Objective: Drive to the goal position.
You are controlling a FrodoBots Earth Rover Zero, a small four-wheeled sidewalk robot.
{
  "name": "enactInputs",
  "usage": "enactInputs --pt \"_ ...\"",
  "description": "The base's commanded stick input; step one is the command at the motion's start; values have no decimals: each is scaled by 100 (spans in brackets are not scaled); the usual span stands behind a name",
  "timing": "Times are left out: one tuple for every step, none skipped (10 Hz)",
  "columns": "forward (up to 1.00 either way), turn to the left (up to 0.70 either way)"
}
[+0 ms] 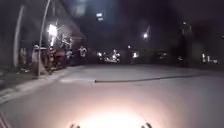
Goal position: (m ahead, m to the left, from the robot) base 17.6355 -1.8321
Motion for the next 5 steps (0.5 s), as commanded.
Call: enactInputs --pt "70 -16" --pt "70 -25" --pt "70 -33" --pt "70 -6" --pt "70 0"
